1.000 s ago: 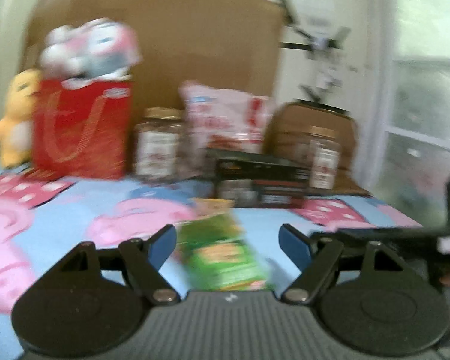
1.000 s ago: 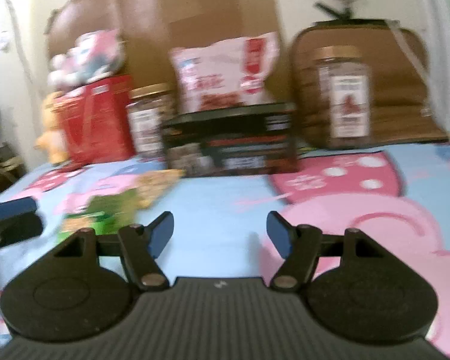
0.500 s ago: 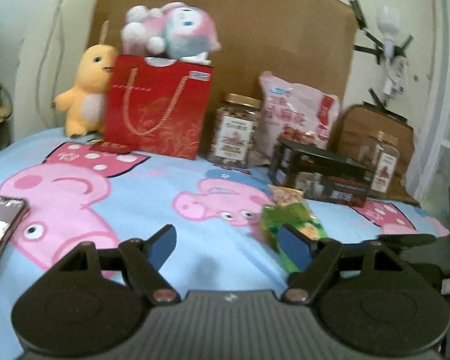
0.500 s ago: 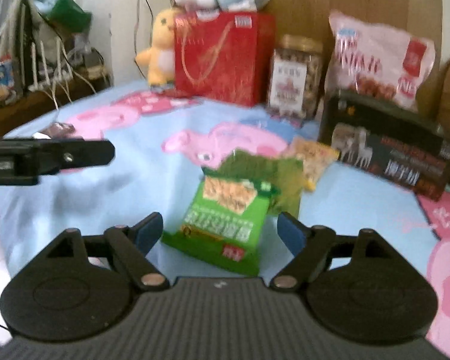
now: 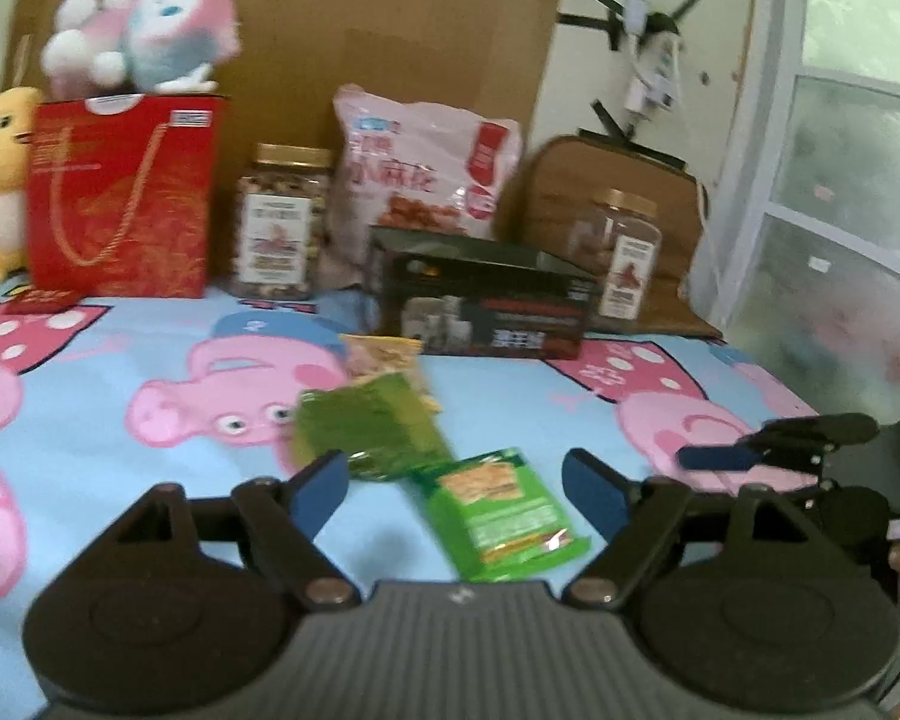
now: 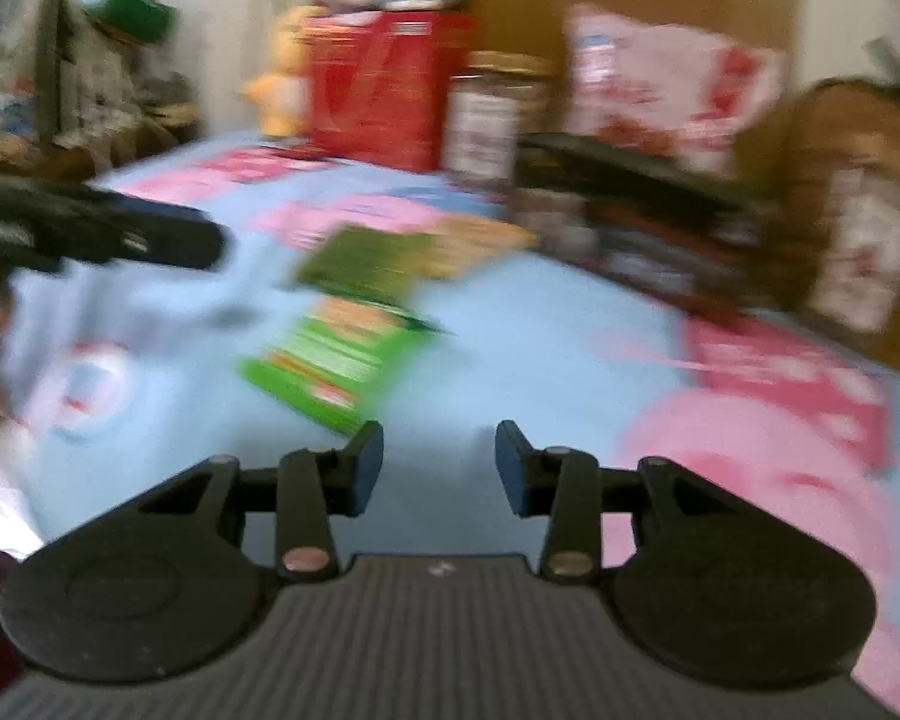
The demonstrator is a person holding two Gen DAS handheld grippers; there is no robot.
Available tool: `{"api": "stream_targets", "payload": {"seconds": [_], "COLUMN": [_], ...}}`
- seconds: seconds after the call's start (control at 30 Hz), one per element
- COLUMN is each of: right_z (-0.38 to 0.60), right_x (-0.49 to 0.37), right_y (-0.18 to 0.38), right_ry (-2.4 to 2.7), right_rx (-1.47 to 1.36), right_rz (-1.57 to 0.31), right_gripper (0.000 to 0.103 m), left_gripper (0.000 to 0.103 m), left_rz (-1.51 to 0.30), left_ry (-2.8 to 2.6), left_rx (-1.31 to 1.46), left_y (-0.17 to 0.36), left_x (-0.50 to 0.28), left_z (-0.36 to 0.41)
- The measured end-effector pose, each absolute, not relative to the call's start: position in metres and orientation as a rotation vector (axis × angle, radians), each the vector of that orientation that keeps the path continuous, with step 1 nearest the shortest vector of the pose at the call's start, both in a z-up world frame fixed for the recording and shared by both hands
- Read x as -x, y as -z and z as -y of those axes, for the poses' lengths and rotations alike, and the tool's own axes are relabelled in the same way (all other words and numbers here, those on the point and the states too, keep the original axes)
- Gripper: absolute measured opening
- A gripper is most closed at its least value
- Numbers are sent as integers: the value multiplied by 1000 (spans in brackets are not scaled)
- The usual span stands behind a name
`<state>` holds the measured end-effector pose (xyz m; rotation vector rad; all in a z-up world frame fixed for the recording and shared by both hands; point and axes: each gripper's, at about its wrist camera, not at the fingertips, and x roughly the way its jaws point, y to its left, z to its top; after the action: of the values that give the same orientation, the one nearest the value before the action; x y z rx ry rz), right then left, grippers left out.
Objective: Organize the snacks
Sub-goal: 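Grasp the green cracker packet with the left gripper, then carry the green cracker packet into the black box and release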
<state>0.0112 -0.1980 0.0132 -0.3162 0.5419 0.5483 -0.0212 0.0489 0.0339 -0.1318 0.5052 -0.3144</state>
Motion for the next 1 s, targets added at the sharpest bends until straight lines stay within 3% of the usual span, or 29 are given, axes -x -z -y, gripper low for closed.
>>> {"api": "stream_targets", "payload": {"seconds": [0.13,0.23,0.57,0.67,0.73,0.8,0.83,1.0], "right_z": [228,222,146,139,135,133,132,138], "right_x": [-6,10,1,-12,-15,-16,-16,-9], "right_y": [-16,-18,-6,-5,-1,2,2,-4], "right_ry": [-473,-564,-727,-733,-744,-764,-783,-735], "right_rx": [198,149,246,239,250,241,229,226], "right_rz": [-540,-518,-523,-549,-564,-571,-573,-511], "right_gripper": [48,63,65,66,65,61,52,49], "left_gripper": [81,81,81,72,53,50,49,45], "left_rz": [-525,-550,-664,-700,-739,-730,-726,-686], "left_ry": [318,318,307,310,336,344,341,393], "left_rx": [142,139,94,161,187,169,156,184], "left_y": [-38,-39,-22,-15,-8,-6,-6,-26], "left_x": [7,-4,-17,-14,-16,-15,-15,-26], "left_z": [-41,-39,-22,-32,-33,-30,-27,-24]}}
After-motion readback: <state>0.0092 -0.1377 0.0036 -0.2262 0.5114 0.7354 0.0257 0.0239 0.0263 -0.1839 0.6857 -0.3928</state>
